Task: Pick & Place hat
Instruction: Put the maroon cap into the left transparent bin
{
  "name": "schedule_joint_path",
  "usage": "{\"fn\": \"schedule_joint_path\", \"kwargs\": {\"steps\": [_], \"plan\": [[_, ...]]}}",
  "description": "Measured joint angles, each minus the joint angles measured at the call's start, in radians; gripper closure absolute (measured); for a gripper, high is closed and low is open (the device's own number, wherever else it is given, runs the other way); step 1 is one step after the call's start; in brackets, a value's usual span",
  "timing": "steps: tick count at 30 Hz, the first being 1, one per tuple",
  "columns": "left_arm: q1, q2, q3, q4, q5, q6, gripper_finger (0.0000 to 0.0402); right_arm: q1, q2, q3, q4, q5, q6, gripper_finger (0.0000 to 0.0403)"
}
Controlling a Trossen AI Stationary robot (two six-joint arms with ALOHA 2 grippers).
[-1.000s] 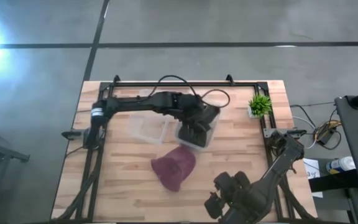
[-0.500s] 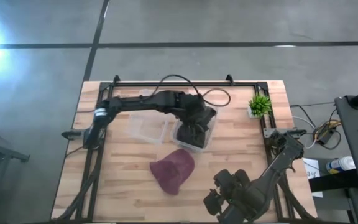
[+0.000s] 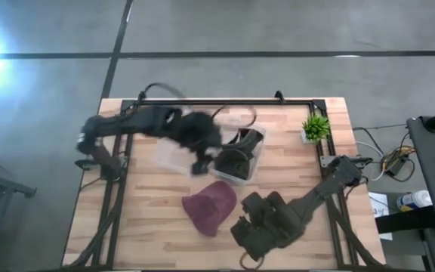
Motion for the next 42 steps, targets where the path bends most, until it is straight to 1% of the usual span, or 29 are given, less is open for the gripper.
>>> {"fn": "schedule_joint_path", "kwargs": {"steps": [3,7,9,12,14,16,18,19,23,27,31,34,36,39,42], "plan": [[-0.127,-0.099,-0.120,0.023,-0.026,-0.004,0.0225,-0.035,0.000,-0.039,0.098,-0.010,-0.013,0.0156],[-0.300,-0.238,-0.401,0.119,-0.173,-0.077,0.0228,-0.072,0.000,-0.143,0.269,-0.083,0.053,0.0156],[-0.367,-0.313,-0.566,0.207,-0.195,-0.144,0.0228,-0.075,0.000,-0.218,0.380,-0.094,0.112,0.0156],[-0.439,-0.388,-0.798,0.418,-0.177,-0.254,0.0228,-0.074,0.000,-0.335,0.497,-0.099,0.260,0.0156],[-0.468,-0.412,-0.928,0.558,-0.176,-0.305,0.0228,-0.069,0.000,-0.405,0.506,-0.066,0.397,0.0156],[-0.478,-0.420,-1.026,0.680,-0.180,-0.340,0.0228,-0.064,0.000,-0.477,0.501,-0.001,0.539,0.0156],[-0.478,-0.409,-1.104,0.754,-0.186,-0.369,0.0228,-0.065,0.000,-0.540,0.519,0.061,0.621,0.0156],[-0.478,-0.398,-1.136,0.778,-0.186,-0.382,0.0228,-0.067,0.000,-0.567,0.546,0.083,0.626,0.0156],[-0.478,-0.360,-1.220,0.864,-0.184,-0.400,0.0228,-0.094,0.000,-0.686,0.700,0.105,0.556,0.0156],[-0.477,-0.305,-1.272,0.893,-0.174,-0.439,0.0228,-0.113,-0.006,-0.785,0.841,0.124,0.521,0.0156],[-0.474,-0.263,-1.288,0.980,-0.176,-0.467,0.0228,-0.110,-0.019,-0.863,0.924,0.184,0.501,0.0156],[-0.468,-0.227,-1.292,0.990,-0.186,-0.475,0.0228,-0.111,-0.037,-0.919,0.966,0.213,0.485,0.0156],[-0.459,-0.203,-1.289,0.999,-0.187,-0.476,0.0228,-0.112,-0.056,-0.968,1.027,0.232,0.466,0.0156],[-0.448,-0.159,-1.290,1.000,-0.187,-0.477,0.0228,-0.117,-0.090,-1.060,1.225,0.282,0.381,0.0156],[-0.440,-0.120,-1.290,1.019,-0.187,-0.476,0.0228,-0.144,-0.102,-1.154,1.485,0.285,0.255,0.0156]]}}
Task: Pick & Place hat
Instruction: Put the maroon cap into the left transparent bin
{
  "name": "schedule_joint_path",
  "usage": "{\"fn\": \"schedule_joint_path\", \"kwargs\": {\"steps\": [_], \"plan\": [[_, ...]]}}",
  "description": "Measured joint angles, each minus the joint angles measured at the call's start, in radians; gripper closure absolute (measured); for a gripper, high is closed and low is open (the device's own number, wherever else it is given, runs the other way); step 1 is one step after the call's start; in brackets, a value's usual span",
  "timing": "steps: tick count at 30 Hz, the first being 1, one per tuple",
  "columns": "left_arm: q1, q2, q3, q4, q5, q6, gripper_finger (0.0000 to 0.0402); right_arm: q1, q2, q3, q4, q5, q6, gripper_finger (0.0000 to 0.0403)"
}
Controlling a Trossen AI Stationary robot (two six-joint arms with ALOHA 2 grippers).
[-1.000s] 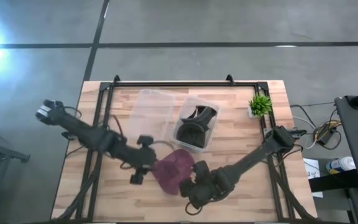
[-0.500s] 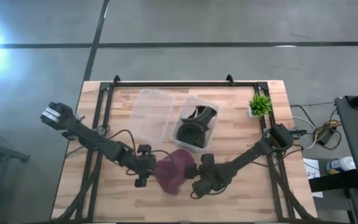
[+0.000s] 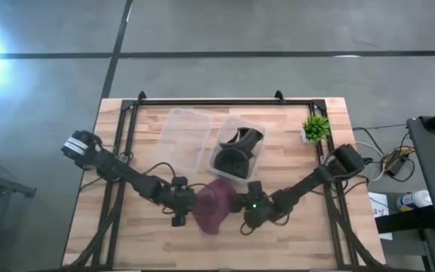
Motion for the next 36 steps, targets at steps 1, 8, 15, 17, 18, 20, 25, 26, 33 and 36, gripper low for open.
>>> {"fn": "schedule_joint_path", "kwargs": {"steps": [1,8,15,17,18,20,25,26,33,36], "plan": [[0.001,0.011,0.002,0.009,-0.003,0.000,0.0228,-0.012,0.001,-0.027,0.081,-0.006,-0.040,0.0156],[0.007,0.053,0.005,0.082,-0.005,-0.003,0.0228,-0.054,0.017,-0.082,0.402,-0.101,-0.281,0.0156],[0.009,0.032,0.004,0.076,0.000,-0.005,0.0228,-0.051,0.003,-0.006,0.411,-0.306,-0.363,0.0165],[0.009,0.017,0.003,0.068,-0.008,-0.004,0.0228,-0.045,-0.002,0.014,0.391,-0.315,-0.367,0.0184],[0.009,0.008,0.003,0.061,-0.008,-0.006,0.0228,-0.042,-0.005,0.026,0.379,-0.316,-0.368,0.0198],[0.009,-0.024,0.002,0.034,-0.014,-0.026,0.0228,-0.038,-0.012,0.051,0.356,-0.318,-0.367,0.0235],[-0.001,-0.163,0.002,-0.072,-0.019,-0.136,0.0228,-0.033,-0.017,0.124,0.214,-0.327,-0.378,0.0358],[-0.005,-0.203,0.003,-0.088,-0.023,-0.158,0.0228,-0.033,-0.017,0.143,0.191,-0.333,-0.391,0.0376],[-0.067,-0.490,0.091,-0.244,-0.146,-0.272,0.0228,-0.035,-0.032,0.316,0.102,-0.378,-0.521,0.0390],[-0.116,-0.582,0.174,-0.334,-0.263,-0.280,0.0228,-0.052,-0.062,0.432,0.007,-0.344,-0.599,0.0390]]}}
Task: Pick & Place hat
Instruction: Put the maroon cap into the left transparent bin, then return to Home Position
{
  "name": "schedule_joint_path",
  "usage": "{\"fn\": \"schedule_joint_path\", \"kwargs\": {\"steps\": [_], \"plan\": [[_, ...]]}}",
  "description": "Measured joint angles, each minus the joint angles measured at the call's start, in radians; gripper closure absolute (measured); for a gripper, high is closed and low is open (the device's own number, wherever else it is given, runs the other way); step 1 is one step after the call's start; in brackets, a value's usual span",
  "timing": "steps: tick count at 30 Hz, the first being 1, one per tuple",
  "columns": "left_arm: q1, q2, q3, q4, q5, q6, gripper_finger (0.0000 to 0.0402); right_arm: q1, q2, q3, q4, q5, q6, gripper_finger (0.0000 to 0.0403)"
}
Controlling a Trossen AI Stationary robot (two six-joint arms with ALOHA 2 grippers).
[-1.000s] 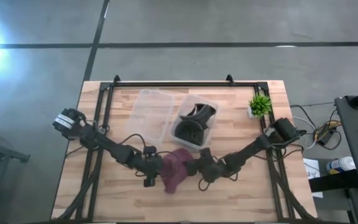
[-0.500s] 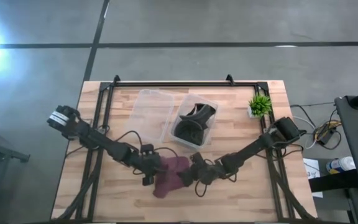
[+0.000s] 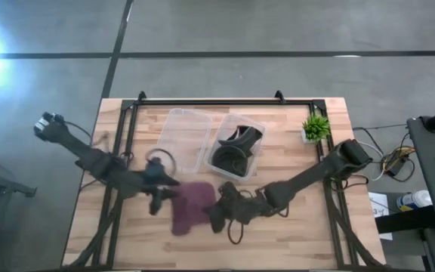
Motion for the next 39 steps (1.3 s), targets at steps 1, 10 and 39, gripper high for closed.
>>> {"fn": "schedule_joint_path", "kwargs": {"steps": [1,10,39], "plan": [[-0.021,-0.022,0.035,-0.039,-0.048,0.005,0.0228,-0.009,-0.013,0.039,-0.066,0.037,-0.016,0.0390],[-0.207,-0.094,0.321,-0.338,-0.421,0.133,0.0228,-0.186,-0.083,0.342,-0.478,0.384,-0.110,0.0390],[-0.221,-0.081,0.394,-0.708,-0.477,0.027,0.0228,-0.401,0.338,0.964,-1.004,0.059,-0.179,0.0199]]}}
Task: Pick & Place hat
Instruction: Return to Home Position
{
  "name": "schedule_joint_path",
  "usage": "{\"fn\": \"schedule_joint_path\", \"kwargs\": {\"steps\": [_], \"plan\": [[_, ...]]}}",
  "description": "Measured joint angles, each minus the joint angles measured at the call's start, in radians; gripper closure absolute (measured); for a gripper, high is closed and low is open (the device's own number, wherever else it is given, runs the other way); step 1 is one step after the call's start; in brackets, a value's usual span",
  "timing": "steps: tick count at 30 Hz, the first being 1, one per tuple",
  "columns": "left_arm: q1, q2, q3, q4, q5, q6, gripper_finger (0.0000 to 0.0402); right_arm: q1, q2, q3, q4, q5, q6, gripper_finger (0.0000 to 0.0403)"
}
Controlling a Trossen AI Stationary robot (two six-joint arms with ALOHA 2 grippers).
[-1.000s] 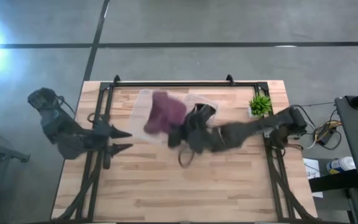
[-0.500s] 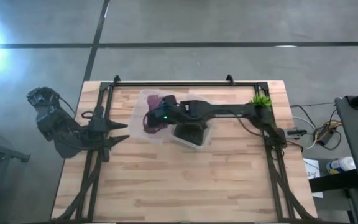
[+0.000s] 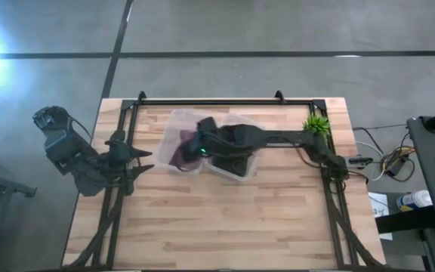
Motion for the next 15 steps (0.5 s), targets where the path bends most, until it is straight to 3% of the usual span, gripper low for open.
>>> {"fn": "schedule_joint_path", "kwargs": {"steps": [4,8,12,15], "plan": [[0.001,0.003,-0.066,-0.029,0.023,-0.045,0.0228,0.087,-0.086,0.000,-0.206,0.069,0.006,0.0188],[0.002,0.000,-0.150,0.061,0.152,-0.032,0.0228,0.211,-0.135,-0.013,-0.291,0.120,0.021,0.0191],[0.009,-0.044,-0.249,0.278,0.294,0.087,0.0228,0.329,-0.161,-0.073,-0.192,0.135,0.009,0.0202],[0.055,-0.097,-0.340,0.481,0.405,0.185,0.0228,0.381,-0.183,-0.185,-0.020,0.134,0.031,0.0218]]}}
